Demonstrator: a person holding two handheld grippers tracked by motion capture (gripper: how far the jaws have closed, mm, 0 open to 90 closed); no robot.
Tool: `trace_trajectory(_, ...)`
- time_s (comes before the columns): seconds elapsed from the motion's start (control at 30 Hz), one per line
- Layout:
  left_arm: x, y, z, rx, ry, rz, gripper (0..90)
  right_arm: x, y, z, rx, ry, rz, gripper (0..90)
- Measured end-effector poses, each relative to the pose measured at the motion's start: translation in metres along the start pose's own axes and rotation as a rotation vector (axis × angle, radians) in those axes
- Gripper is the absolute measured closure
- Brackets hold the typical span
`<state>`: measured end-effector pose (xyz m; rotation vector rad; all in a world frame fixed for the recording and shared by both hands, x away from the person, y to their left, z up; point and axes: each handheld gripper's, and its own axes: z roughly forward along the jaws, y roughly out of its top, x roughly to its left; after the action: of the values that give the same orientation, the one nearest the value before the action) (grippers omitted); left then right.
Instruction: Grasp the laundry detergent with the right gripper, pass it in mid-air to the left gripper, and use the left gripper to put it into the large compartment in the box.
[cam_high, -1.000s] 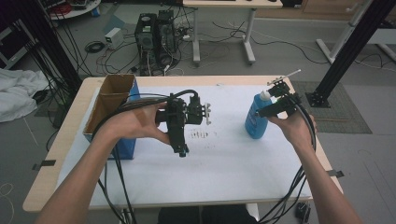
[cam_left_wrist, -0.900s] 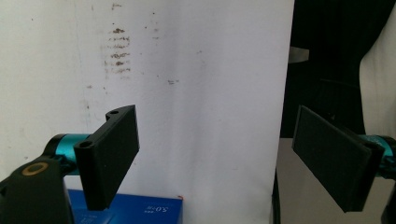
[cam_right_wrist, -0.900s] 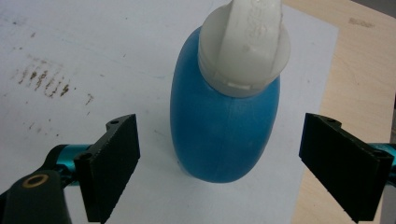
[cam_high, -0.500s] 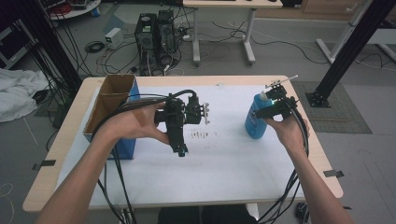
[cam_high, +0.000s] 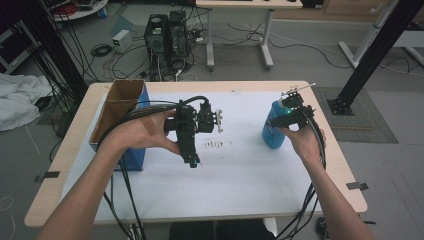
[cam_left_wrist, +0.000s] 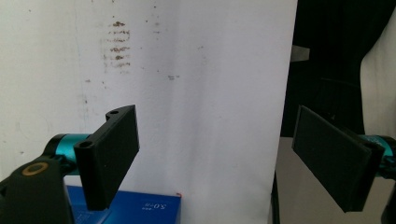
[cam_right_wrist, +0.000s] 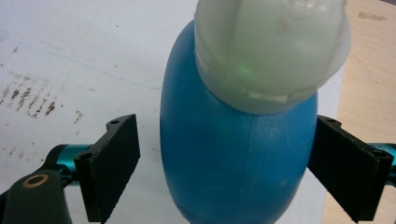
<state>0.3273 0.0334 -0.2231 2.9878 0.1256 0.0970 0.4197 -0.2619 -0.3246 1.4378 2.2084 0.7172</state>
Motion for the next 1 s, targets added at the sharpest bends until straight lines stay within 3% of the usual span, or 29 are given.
trace_trajectory(0.67,0.0012,0.0003,0.0037,0.0,-0.005,-0.002,14.9,-0.0012,-0.0062,0.0078,-0.012,0.005,0.024,12.0)
trace_trajectory(0.73,0.0013,0.0,0.0033,0.001,-0.007,0.001,14.9,-0.0018,-0.0072,0.0079,-0.02,0.019,0.018,18.6)
trace_trajectory(1.0,0.0005,-0.0009,0.0038,-0.002,-0.008,0.0,14.9,-0.0004,-0.0073,0.0097,-0.025,0.018,0.026,18.7)
